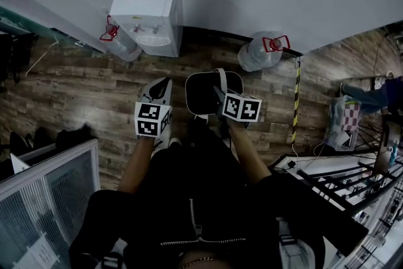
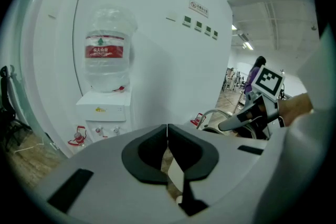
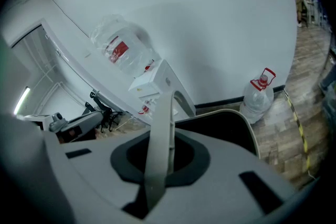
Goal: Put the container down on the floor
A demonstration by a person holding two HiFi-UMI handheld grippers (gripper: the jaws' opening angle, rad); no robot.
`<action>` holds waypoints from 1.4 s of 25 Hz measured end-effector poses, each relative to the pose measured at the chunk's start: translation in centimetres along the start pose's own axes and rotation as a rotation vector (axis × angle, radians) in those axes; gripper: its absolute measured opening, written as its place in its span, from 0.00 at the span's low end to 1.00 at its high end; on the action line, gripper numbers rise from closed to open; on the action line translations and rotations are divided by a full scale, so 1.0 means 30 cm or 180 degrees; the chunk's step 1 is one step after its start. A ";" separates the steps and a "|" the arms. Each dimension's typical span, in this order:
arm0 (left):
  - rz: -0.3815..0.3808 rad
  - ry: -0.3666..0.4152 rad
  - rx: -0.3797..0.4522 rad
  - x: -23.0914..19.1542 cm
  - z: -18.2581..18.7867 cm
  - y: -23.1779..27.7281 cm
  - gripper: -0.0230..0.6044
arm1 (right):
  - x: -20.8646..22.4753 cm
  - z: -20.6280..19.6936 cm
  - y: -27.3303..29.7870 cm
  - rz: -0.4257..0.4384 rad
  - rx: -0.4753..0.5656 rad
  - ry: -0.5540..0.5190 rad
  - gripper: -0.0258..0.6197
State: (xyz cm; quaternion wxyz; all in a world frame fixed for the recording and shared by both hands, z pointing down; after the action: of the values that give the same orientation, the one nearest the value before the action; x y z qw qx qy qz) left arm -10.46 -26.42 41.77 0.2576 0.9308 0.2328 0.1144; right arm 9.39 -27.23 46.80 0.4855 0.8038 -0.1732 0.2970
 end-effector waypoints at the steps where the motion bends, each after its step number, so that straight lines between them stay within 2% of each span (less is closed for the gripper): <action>1: 0.0005 0.0000 -0.0013 0.005 0.008 0.020 0.06 | 0.012 0.016 -0.001 0.0003 -0.0001 0.0005 0.08; 11: 0.0100 -0.0035 -0.0121 0.021 0.030 0.111 0.06 | 0.147 0.147 0.014 -0.0036 0.0022 0.0086 0.08; 18: 0.0121 -0.0011 -0.0115 -0.045 0.050 0.158 0.06 | 0.172 0.231 0.069 -0.0096 0.0053 0.0218 0.08; 24: -0.0020 0.0117 -0.0023 -0.120 0.077 0.280 0.06 | 0.165 0.305 0.183 -0.0153 0.0060 0.0268 0.08; 30: -0.0204 0.0222 -0.0020 -0.198 0.059 0.446 0.06 | 0.182 0.368 0.313 -0.0139 0.0111 0.0630 0.08; 35: -0.0296 0.0314 0.0008 -0.221 0.074 0.552 0.06 | 0.204 0.449 0.418 -0.0143 0.0117 0.0685 0.09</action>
State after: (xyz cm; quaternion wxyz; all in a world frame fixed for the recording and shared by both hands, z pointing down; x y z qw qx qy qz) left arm -9.25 -43.19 48.12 0.2498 0.9125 0.2884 0.1477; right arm 11.11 -44.95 54.51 0.4930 0.7796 -0.0966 0.3738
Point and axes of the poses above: the fingertips, and each gripper's own axes: y forward along the fingers, x to its right, z out of its top, the point moved 4 cm from there along -y, backward along the fingers, and after that the axes turned 14 degrees about y, right-handed, at the moved point
